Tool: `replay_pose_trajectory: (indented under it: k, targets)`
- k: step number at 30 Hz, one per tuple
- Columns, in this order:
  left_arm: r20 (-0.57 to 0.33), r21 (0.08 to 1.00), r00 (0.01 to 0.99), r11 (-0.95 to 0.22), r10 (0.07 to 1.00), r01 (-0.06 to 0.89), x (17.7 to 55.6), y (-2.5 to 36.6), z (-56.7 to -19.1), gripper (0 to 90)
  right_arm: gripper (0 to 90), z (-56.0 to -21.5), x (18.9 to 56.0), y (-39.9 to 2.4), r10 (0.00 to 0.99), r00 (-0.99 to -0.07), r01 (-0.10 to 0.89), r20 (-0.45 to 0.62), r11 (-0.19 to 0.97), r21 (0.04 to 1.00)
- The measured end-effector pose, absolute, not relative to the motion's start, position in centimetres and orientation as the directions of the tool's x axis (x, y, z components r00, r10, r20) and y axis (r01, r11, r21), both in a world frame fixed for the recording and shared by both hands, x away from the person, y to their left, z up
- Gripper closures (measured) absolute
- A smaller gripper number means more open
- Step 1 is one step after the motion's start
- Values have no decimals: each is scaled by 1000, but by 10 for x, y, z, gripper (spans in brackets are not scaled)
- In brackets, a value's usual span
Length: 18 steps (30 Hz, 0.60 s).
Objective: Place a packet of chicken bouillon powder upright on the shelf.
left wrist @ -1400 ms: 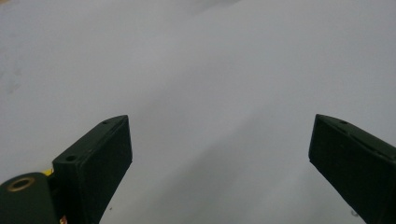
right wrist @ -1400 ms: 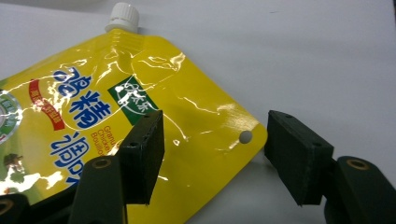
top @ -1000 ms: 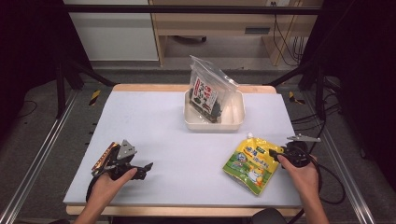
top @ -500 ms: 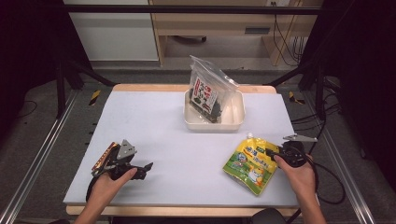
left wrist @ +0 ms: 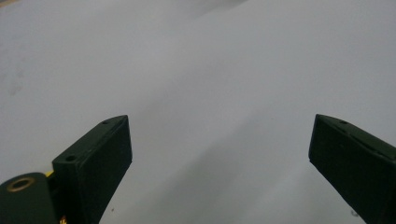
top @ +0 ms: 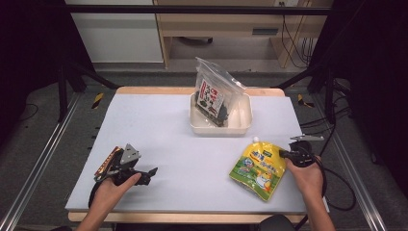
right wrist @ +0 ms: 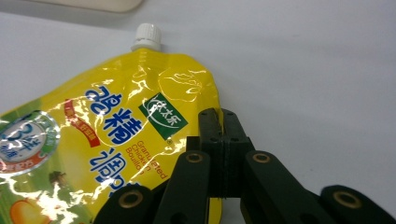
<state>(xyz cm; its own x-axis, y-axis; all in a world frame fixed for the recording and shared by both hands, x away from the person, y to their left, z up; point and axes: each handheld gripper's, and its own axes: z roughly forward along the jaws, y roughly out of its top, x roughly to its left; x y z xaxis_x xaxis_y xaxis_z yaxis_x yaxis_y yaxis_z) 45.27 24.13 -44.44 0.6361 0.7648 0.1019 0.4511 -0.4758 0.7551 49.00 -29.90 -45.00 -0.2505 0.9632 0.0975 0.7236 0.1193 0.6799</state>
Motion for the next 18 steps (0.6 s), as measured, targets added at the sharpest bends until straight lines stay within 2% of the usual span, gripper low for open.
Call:
replay_pose_trajectory:
  k: [18]
  targets:
    - [99, 757, 639, -474, 763, 449, 452, 243, -443, 60, 900, -370, 491, -263, 907, -420, 583, 29, 245, 774]
